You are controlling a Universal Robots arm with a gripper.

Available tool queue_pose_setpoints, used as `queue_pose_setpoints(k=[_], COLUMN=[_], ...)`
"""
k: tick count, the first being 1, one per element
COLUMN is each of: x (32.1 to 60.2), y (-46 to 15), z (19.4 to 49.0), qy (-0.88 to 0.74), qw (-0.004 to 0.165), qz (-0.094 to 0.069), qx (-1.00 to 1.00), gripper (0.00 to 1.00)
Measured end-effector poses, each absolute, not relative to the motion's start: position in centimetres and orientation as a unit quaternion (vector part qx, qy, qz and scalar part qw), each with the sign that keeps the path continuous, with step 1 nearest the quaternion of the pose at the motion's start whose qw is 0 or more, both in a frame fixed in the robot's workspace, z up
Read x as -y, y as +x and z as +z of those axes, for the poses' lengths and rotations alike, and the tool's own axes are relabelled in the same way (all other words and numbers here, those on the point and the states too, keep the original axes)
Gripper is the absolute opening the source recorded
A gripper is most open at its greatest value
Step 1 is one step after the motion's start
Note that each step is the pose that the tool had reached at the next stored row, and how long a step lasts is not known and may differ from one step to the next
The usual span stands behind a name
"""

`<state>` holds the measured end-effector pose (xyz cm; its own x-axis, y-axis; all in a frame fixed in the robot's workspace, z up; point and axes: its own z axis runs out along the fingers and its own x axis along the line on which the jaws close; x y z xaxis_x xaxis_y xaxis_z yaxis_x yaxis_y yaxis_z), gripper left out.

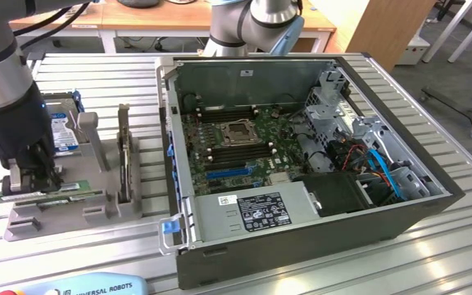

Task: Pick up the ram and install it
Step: 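Pick up the ram and move it above insertion slot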

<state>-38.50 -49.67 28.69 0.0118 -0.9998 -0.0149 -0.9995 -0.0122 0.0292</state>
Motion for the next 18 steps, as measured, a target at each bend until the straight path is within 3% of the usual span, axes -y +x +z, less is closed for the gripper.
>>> queue_pose_setpoints(k=[18], x=[49.7], y=[-38.5], z=[32.8], qy=[0.711], qw=[0.005], qz=[-0.016], qx=[0.703], gripper=[0.11])
